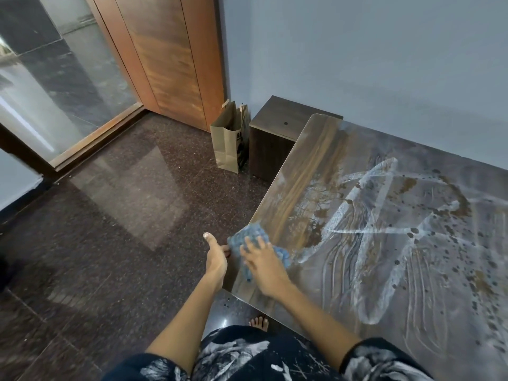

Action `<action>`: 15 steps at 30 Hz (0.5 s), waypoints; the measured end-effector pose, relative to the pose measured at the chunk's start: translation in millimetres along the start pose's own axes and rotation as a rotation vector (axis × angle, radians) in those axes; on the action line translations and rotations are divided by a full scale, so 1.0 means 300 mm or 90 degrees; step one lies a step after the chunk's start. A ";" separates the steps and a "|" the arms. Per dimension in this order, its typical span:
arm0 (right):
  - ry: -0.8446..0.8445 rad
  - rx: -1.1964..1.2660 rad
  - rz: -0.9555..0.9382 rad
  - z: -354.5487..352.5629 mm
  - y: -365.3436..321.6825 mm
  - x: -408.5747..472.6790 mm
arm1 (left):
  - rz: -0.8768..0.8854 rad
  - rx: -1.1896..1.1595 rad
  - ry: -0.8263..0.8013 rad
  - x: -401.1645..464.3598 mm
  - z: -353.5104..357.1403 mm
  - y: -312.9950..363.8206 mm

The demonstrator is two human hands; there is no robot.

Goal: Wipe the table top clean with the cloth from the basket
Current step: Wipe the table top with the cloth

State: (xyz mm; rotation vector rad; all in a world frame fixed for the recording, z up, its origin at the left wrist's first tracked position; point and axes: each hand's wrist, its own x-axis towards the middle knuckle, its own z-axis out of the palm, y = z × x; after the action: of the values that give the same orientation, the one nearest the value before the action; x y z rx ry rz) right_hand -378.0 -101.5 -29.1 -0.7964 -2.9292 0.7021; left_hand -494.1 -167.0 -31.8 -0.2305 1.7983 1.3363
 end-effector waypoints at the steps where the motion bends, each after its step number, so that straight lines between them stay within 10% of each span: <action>1: -0.025 0.012 -0.048 0.018 -0.023 -0.031 | -0.005 0.011 0.040 -0.006 -0.007 -0.010; 7: -0.145 0.076 -0.164 0.009 0.077 -0.173 | 0.018 0.002 0.066 -0.075 -0.034 -0.074; 15: -0.004 0.048 0.068 -0.059 0.113 -0.074 | 0.064 0.059 0.117 -0.183 -0.024 -0.117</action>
State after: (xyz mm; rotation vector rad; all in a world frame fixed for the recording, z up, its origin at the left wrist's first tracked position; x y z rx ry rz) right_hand -340.2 -79.0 -25.8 -0.9514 -2.8633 0.8187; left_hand -443.4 -205.7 -16.3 -0.2210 2.0439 1.3334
